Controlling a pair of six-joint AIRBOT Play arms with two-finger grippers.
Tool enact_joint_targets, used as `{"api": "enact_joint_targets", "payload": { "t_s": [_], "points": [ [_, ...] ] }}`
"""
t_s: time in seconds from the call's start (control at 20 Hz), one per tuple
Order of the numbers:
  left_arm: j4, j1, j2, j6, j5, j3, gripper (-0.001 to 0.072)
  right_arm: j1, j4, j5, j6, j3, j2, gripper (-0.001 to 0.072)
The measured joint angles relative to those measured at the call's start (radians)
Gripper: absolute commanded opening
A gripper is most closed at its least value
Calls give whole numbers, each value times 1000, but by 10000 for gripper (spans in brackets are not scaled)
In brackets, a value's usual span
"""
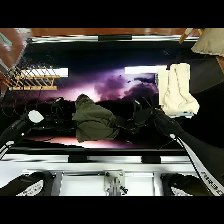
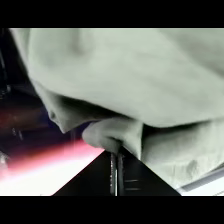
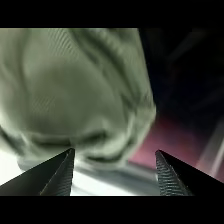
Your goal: Fold the shirts.
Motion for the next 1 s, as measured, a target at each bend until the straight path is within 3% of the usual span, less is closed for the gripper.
{"api": "enact_joint_targets", "payload": {
  "t_s": [0.2,0.25,0.3,0.35,0.65,0.85,1.0],
  "points": [
    [31,0,5,26,-38,39,36,13,5,76,18,0,-25,598],
    [37,0,7,27,-44,48,36,24,5,86,22,0,-36,492],
    [43,0,8,30,-47,58,35,35,5,92,22,0,-47,238],
    [48,0,10,32,-50,70,36,45,5,97,24,0,-59,56],
    [113,7,41,37,-76,230,35,39,-72,59,-41,59,0,60],
    [168,46,162,37,-85,473,36,-22,-262,-58,-94,234,220,59],
    [182,65,296,37,0,688,35,-58,-325,-51,-115,399,422,59]
  ]
}}
